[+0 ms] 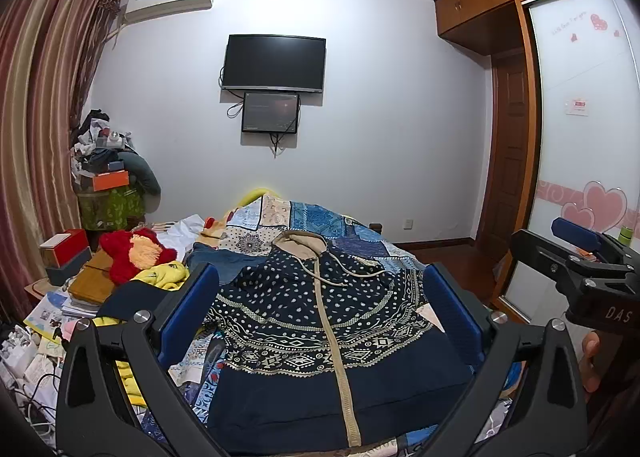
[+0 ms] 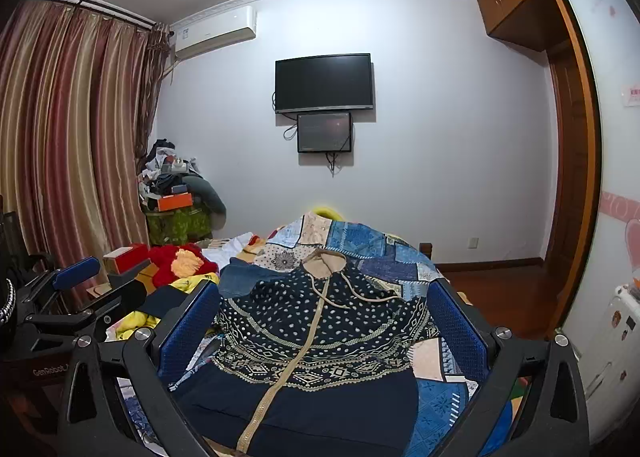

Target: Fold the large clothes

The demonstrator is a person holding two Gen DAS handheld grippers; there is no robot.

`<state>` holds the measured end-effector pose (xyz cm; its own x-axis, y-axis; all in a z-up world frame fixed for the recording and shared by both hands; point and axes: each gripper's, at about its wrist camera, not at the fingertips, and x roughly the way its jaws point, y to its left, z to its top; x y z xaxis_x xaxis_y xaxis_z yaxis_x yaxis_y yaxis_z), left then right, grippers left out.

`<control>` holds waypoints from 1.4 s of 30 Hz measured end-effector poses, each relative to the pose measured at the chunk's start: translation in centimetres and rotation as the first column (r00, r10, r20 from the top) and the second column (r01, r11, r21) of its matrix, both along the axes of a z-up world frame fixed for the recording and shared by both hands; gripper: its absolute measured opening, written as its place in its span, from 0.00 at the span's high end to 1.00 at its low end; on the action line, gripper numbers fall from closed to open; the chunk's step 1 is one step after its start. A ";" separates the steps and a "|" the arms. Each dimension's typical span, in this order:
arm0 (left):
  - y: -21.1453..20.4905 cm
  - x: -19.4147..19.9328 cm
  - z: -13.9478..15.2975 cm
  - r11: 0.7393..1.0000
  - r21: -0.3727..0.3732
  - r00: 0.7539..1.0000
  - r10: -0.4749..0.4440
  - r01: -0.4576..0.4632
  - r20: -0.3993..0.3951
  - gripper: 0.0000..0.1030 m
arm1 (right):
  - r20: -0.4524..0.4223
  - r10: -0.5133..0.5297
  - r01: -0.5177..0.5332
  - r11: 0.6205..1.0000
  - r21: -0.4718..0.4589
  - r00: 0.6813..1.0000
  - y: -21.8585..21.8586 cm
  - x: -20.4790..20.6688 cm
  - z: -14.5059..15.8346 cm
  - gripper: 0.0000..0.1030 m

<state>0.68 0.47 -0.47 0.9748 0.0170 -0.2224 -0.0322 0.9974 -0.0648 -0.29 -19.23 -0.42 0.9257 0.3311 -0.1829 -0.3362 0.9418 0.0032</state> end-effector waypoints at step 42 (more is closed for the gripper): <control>0.0 0.7 -0.4 1.000 0.005 1.000 0.002 -0.002 -0.010 0.00 | -0.029 0.001 -0.001 1.000 0.013 1.000 -0.5 0.6 -0.5 0.00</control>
